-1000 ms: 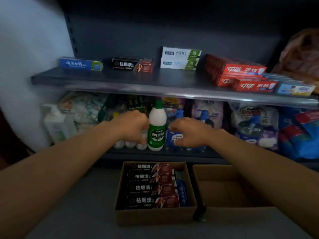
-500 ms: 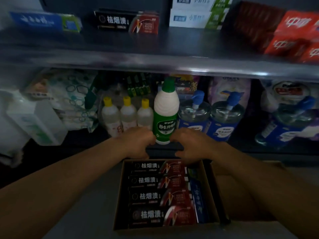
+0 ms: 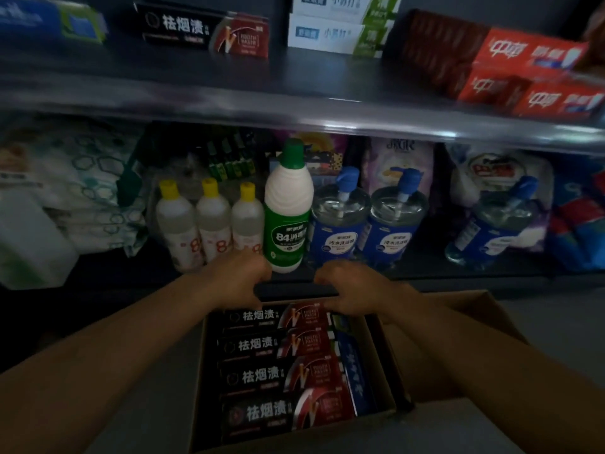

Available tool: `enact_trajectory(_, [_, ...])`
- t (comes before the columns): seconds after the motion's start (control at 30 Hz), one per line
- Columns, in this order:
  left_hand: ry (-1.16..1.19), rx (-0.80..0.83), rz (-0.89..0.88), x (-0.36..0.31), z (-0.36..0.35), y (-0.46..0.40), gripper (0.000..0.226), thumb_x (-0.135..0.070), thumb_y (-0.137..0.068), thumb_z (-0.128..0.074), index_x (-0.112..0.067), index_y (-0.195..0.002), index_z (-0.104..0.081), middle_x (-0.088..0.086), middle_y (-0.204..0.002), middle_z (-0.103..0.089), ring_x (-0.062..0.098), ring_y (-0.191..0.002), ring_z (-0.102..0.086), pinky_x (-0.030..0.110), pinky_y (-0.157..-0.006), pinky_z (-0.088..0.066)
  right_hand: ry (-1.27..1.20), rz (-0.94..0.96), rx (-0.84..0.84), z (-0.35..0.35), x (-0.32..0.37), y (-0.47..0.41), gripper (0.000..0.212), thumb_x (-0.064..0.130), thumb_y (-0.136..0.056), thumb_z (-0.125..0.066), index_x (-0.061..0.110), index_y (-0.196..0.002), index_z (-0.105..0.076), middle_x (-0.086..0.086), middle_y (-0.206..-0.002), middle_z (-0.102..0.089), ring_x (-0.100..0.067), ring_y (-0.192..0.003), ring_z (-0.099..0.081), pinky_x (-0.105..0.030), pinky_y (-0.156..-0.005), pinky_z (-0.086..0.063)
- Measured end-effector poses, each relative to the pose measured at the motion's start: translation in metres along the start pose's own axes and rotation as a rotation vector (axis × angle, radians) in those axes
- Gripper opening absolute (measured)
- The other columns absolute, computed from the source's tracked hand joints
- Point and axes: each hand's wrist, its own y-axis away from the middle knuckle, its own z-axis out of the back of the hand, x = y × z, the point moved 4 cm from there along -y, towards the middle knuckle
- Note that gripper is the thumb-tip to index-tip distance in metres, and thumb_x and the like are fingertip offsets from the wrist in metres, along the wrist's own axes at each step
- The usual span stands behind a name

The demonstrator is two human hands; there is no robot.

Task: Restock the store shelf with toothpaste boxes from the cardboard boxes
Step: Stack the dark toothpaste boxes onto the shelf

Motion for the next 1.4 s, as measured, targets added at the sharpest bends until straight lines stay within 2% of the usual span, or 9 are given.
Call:
enact_trajectory(0.07, [0.015,0.018,0.015,0.008,-0.013,-0.003,0.039,-0.037,-0.074,-0.076,-0.015,-0.105,-0.067,0.002,-0.101,-0.068,0.016,-0.090,-0.063,0.037,-0.078,-0.055,-0.012,-0.017,0.031,-0.019,-0.003,-0.012,0.044,0.028,-0.087,-0.064,0.013,-0.128,-0.053,-0.008,-0.126,-0.053,-0.023,-0.114,-0.049,-0.037,-0.094,-0.046])
enact_trajectory(0.3, [0.058,0.051,0.028,0.023,-0.038,-0.020,0.043,-0.037,-0.077,-0.076,-0.013,-0.111,-0.065,0.003,-0.106,-0.066,0.017,-0.093,-0.061,0.036,-0.079,-0.054,-0.028,-0.011,0.084,-0.070,-0.012,-0.040,0.036,0.023,-0.087,-0.060,0.013,-0.122,-0.056,-0.008,-0.119,-0.053,-0.023,-0.113,-0.048,-0.037,-0.090,-0.046])
enact_trajectory(0.5, [0.070,0.089,0.026,0.030,-0.053,-0.028,0.046,-0.037,-0.075,-0.076,-0.015,-0.114,-0.064,0.003,-0.110,-0.066,0.017,-0.098,-0.061,0.037,-0.083,-0.053,0.015,0.007,0.048,-0.078,-0.014,-0.050,0.040,0.017,-0.085,-0.060,0.011,-0.124,-0.052,-0.007,-0.123,-0.047,-0.022,-0.115,-0.045,-0.029,-0.081,-0.042])
enact_trajectory(0.73, [0.104,0.066,0.040,0.035,-0.056,-0.025,0.050,-0.037,-0.074,-0.078,-0.017,-0.118,-0.063,0.000,-0.112,-0.065,0.015,-0.097,-0.062,0.034,-0.083,-0.054,0.040,0.044,0.070,-0.087,-0.007,-0.045,0.049,0.017,-0.086,-0.059,0.012,-0.133,-0.047,-0.007,-0.130,-0.043,-0.023,-0.121,-0.041,-0.039,-0.096,-0.045])
enact_trajectory(0.87, [0.108,0.062,0.039,0.035,-0.058,-0.022,0.049,-0.037,-0.073,-0.078,-0.018,-0.116,-0.064,-0.001,-0.110,-0.065,0.015,-0.096,-0.062,0.036,-0.082,-0.054,0.055,0.016,0.103,-0.085,-0.006,-0.047,0.051,0.019,-0.084,-0.061,0.014,-0.133,-0.046,-0.006,-0.127,-0.044,-0.021,-0.120,-0.042,-0.040,-0.094,-0.046])
enact_trajectory(1.03, [0.102,0.079,0.037,0.035,-0.059,-0.021,0.050,-0.038,-0.072,-0.078,-0.018,-0.115,-0.064,-0.001,-0.110,-0.065,0.016,-0.096,-0.061,0.036,-0.082,-0.053,0.125,0.037,0.156,-0.081,-0.001,-0.055,0.052,0.018,-0.084,-0.063,0.009,-0.131,-0.044,-0.009,-0.126,-0.044,-0.023,-0.117,-0.043,-0.034,-0.087,-0.044])
enact_trajectory(1.17, [0.108,0.103,0.041,0.038,-0.062,-0.018,0.049,-0.038,-0.073,-0.078,-0.018,-0.115,-0.064,0.000,-0.110,-0.065,0.016,-0.097,-0.061,0.037,-0.082,-0.053,0.212,0.031,0.181,-0.083,0.001,-0.057,0.061,0.018,-0.082,-0.068,0.006,-0.134,-0.040,-0.013,-0.133,-0.040,-0.027,-0.121,-0.042,-0.039,-0.095,-0.046])
enact_trajectory(1.3, [0.109,0.106,0.048,0.042,-0.062,-0.016,0.049,-0.037,-0.074,-0.077,-0.017,-0.117,-0.063,0.000,-0.113,-0.065,0.016,-0.099,-0.061,0.036,-0.084,-0.053,0.247,0.013,0.178,-0.085,-0.006,-0.052,0.065,0.025,-0.078,-0.073,0.007,-0.131,-0.040,-0.011,-0.130,-0.042,-0.024,-0.118,-0.043,-0.036,-0.088,-0.047])
enact_trajectory(1.4, [0.119,0.112,0.047,0.043,-0.061,-0.015,0.051,-0.037,-0.074,-0.077,-0.017,-0.119,-0.062,0.000,-0.115,-0.064,0.016,-0.101,-0.060,0.035,-0.085,-0.052,0.230,-0.010,0.164,-0.085,-0.014,-0.045,0.066,0.026,-0.078,-0.071,0.008,-0.133,-0.039,-0.011,-0.133,-0.040,-0.024,-0.120,-0.042,-0.036,-0.090,-0.047])
